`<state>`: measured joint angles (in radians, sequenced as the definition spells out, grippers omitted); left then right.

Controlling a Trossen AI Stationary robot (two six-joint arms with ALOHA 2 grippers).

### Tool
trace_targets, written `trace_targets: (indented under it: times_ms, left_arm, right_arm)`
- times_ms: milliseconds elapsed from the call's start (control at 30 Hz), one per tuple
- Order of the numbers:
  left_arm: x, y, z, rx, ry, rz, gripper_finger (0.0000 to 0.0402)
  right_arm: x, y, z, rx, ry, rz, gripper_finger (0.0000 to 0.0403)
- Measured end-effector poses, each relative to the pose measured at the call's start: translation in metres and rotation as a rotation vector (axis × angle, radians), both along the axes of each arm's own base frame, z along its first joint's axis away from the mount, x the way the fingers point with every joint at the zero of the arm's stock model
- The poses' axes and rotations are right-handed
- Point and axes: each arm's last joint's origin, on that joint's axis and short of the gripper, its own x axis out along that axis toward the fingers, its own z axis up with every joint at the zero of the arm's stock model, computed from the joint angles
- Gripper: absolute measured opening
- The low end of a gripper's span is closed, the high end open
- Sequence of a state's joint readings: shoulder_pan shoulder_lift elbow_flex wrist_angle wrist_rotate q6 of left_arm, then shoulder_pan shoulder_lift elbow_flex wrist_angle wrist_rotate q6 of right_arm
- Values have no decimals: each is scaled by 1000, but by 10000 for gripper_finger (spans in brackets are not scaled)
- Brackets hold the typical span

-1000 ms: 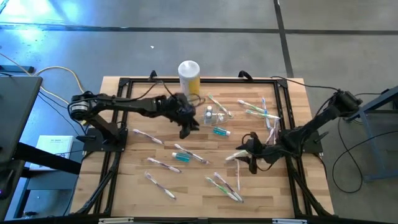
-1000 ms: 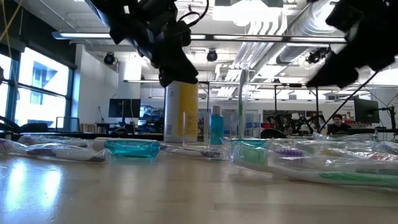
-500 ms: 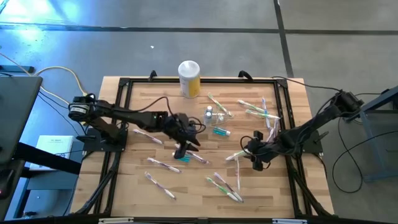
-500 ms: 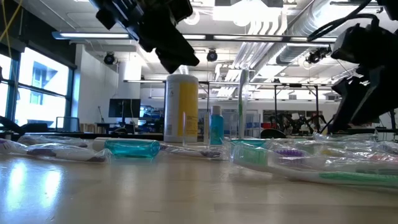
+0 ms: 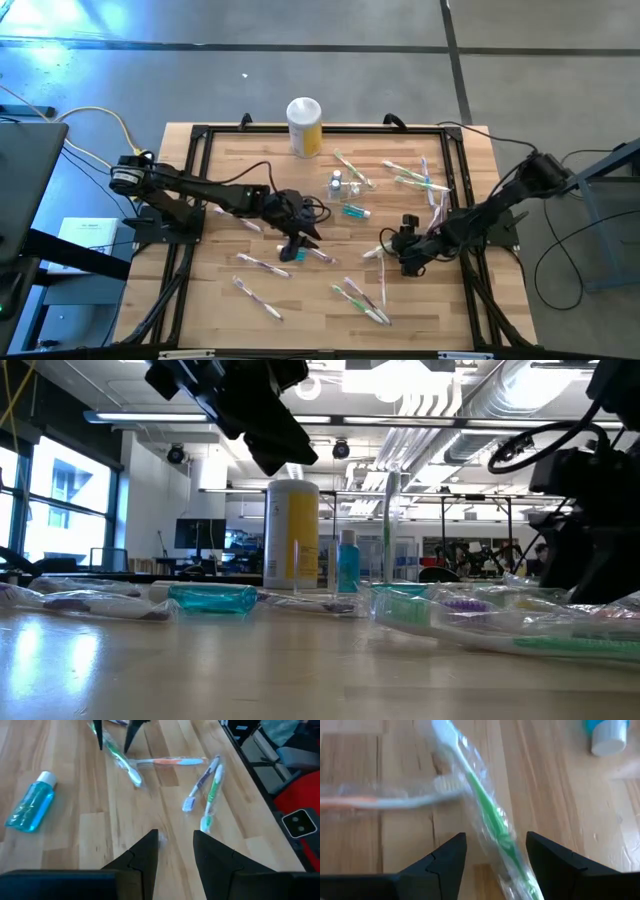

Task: Pick & Place toothbrushing station
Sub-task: Put the green toothbrush into the transparent organizer

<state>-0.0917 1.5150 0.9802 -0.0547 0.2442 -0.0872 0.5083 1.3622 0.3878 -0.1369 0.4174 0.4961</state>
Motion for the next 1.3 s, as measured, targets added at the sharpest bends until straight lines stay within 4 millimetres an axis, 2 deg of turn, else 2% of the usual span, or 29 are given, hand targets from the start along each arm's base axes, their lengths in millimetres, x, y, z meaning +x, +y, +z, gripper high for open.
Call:
trace_targets:
  times_ms: [167, 400, 567, 733, 900, 1033, 1300]
  left_arm:
    - [0, 1, 0, 25, -2, 38, 120]
    - [0, 1, 0, 29, -4, 44, 120]
    - [0, 1, 0, 29, -3, 44, 120]
    - [1, 2, 0, 41, -10, 67, 120]
    - [4, 7, 3, 118, -49, 240, 135]
    - [6, 5, 8, 153, -116, 227, 174]
    - [7, -21, 18, 275, -266, 125, 299]
  right_arm:
    - [3, 1, -1, -11, -24, -10, 153]
    - [3, 0, -2, -39, -38, -9, 20]
    - [6, -1, 4, -105, -52, -35, 18]
    - [19, 7, 29, -138, -107, -51, 15]
    - [37, 23, 55, -160, -246, 16, 17]
    - [49, 33, 72, -173, -429, 69, 15]
    - [61, 43, 100, -210, -683, 184, 15]
